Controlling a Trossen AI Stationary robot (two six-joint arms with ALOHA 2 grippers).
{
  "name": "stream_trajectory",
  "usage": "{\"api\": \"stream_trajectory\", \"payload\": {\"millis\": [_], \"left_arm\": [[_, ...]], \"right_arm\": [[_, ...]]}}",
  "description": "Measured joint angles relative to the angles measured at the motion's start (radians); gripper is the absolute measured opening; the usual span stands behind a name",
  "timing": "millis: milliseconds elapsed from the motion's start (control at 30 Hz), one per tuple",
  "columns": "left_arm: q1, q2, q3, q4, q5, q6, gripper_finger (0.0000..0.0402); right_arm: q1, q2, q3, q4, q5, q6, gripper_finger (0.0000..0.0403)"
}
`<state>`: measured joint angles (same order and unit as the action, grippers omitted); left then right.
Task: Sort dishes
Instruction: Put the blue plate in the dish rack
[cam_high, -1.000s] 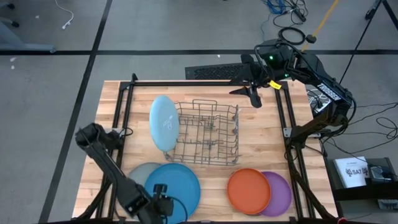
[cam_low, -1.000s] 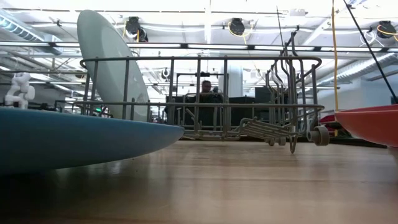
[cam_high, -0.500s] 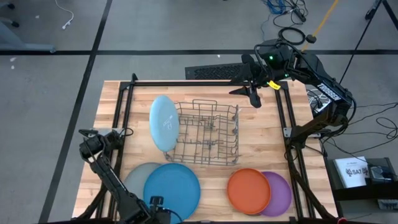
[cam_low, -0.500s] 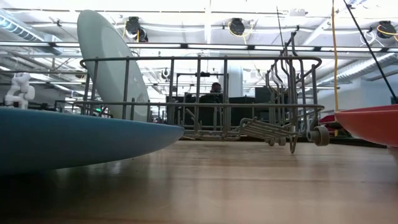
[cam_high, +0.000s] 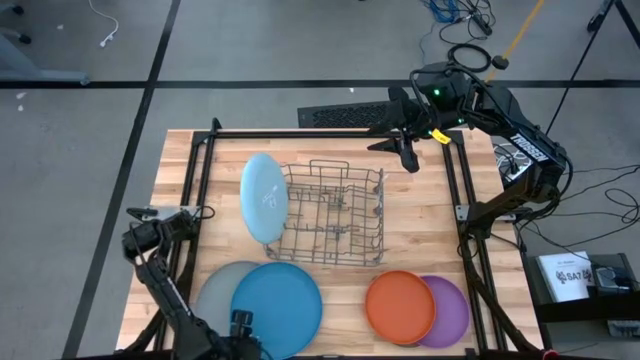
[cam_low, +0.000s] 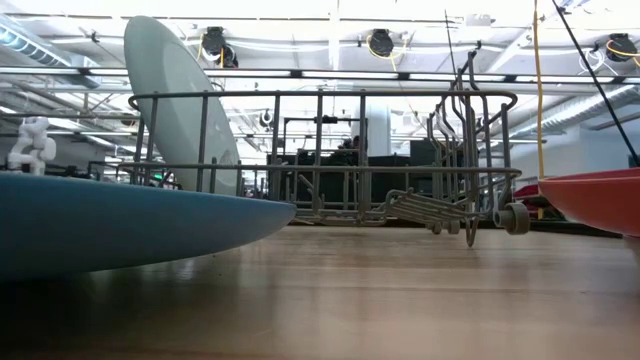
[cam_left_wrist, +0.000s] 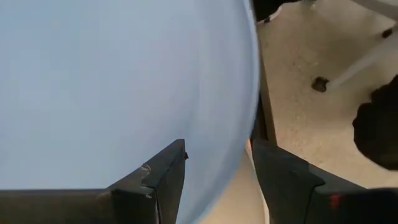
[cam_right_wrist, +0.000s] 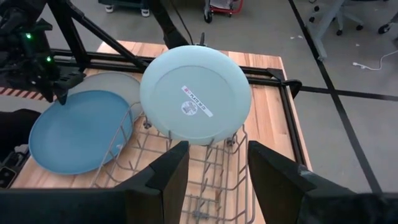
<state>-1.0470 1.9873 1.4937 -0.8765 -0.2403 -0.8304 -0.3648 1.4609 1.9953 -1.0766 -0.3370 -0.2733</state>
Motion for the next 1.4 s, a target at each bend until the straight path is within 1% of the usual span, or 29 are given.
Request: {"api": "stream_trajectory", "payload": {"millis": [133,300,500,600,700,767,833,900,1000,1033,1067,1167,1267,1400], "left_arm": [[-0.028,0.0,0.0,-0.01,-0.004,0.001,0.0189],[-0.046,0.014,0.0,-0.072,-0.043,0.007,0.0189],[-0.048,0.084,0.0,-0.111,-0.001,0.055,0.0189],[-0.048,0.105,0.001,-0.132,-0.009,0.049,0.0189],[-0.047,0.111,0.001,-0.182,-0.026,0.008,0.0184],[-0.042,0.111,0.0,-0.201,-0.031,0.002,0.0168],[-0.038,0.111,0.002,-0.206,-0.032,0.001,0.0142],[-0.035,0.111,0.004,-0.21,-0.034,0.003,0.0106],[-0.033,0.108,0.006,-0.215,-0.047,0.011,0.0042],[-0.033,0.108,0.008,-0.215,-0.056,0.014,0.0025],[-0.031,0.108,0.012,-0.224,-0.063,0.013,0.0016],[-0.026,0.11,0.038,-0.277,-0.045,-0.002,0.0007],[-0.023,0.11,0.102,-0.344,-0.03,0.0,0.0003],[-0.021,0.11,0.186,-0.385,-0.021,0.022,0.0002]], "right_arm": [[0.0,0.0,0.0,-0.003,0.0,0.001,0.0157],[0.0,0.0,0.0,0.001,0.0,0.004,0.0157],[0.0,0.0,0.0,0.004,0.001,0.006,0.0157],[0.0,0.0,0.0,0.004,0.001,0.008,0.0157],[0.0,0.0,0.0,0.004,0.001,0.012,0.0157],[0.0,0.0,0.0,0.004,0.003,0.02,0.0157],[0.0,0.0,0.0,0.004,0.004,0.023,0.0157],[0.0,0.0,0.0,0.003,0.005,0.023,0.0157],[0.0,0.0,0.0,0.003,0.005,0.023,0.0157],[0.0,0.0,0.0,0.003,0.005,0.023,0.0157],[0.0,0.0,0.0,0.003,0.005,0.023,0.0157],[0.0,0.0,0.0,0.003,0.005,0.023,0.0157],[0.0,0.0,0.0,0.003,0.005,0.026,0.0157],[0.0,0.0,0.0,0.003,0.022,0.026,0.0157]]}}
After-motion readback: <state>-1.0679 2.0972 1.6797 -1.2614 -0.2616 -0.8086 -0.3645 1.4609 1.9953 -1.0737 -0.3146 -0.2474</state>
